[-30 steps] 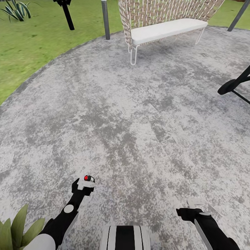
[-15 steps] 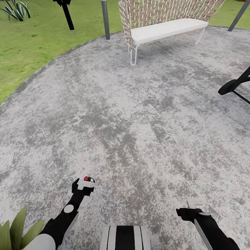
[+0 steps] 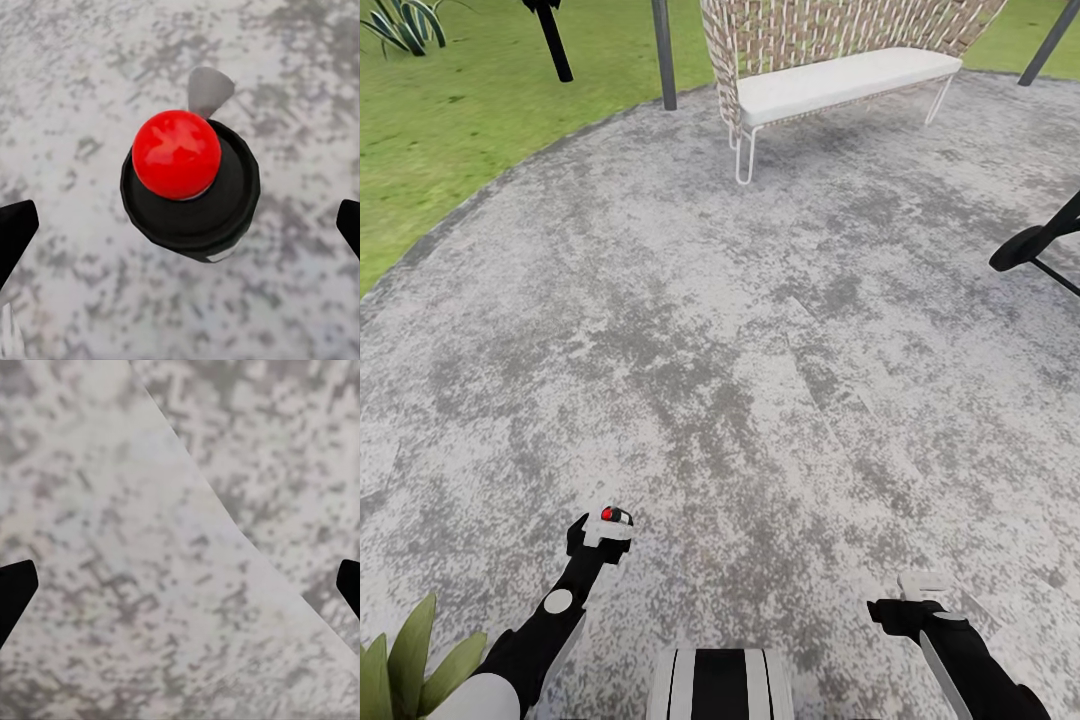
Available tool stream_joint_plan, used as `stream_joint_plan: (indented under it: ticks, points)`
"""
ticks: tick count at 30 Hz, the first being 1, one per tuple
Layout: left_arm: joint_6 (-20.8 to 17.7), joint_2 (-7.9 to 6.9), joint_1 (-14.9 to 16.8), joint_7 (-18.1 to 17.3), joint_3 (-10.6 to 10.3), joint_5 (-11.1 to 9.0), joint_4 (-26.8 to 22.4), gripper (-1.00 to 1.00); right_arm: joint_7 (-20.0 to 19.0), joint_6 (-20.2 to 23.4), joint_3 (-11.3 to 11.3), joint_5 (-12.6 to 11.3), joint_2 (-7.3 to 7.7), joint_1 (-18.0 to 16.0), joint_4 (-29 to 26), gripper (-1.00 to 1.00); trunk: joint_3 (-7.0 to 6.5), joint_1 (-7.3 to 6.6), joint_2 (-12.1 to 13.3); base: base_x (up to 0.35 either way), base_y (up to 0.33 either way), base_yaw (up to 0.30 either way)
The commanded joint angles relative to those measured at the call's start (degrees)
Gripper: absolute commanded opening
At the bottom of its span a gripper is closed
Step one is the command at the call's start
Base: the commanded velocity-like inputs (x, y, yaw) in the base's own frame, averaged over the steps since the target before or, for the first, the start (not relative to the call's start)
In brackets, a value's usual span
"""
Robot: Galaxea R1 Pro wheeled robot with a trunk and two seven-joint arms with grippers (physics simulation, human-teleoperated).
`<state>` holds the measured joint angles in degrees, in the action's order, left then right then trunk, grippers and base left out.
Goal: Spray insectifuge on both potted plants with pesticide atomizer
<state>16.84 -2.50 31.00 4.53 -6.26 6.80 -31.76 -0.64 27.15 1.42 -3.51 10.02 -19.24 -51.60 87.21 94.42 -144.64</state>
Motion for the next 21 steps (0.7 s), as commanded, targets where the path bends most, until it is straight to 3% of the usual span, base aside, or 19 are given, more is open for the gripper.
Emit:
stream_joint_plan:
  ticks: [1,21]
  points:
    - [0.1,-0.05,0.0,0.5,-0.2,0.6,0.0,1.0,-0.1,0.3,0.1,-0.4,0.0,0.0,-0.1,1.0,0.03,-0.01,0.0,0.0,0.0,0.0]
    - [0.1,-0.05,0.0,0.5,-0.3,0.6,0.1,1.0,-0.1,0.3,0.1,-0.4,0.0,0.0,-0.1,1.0,0.04,-0.01,0.0,0.019,0.0,0.0]
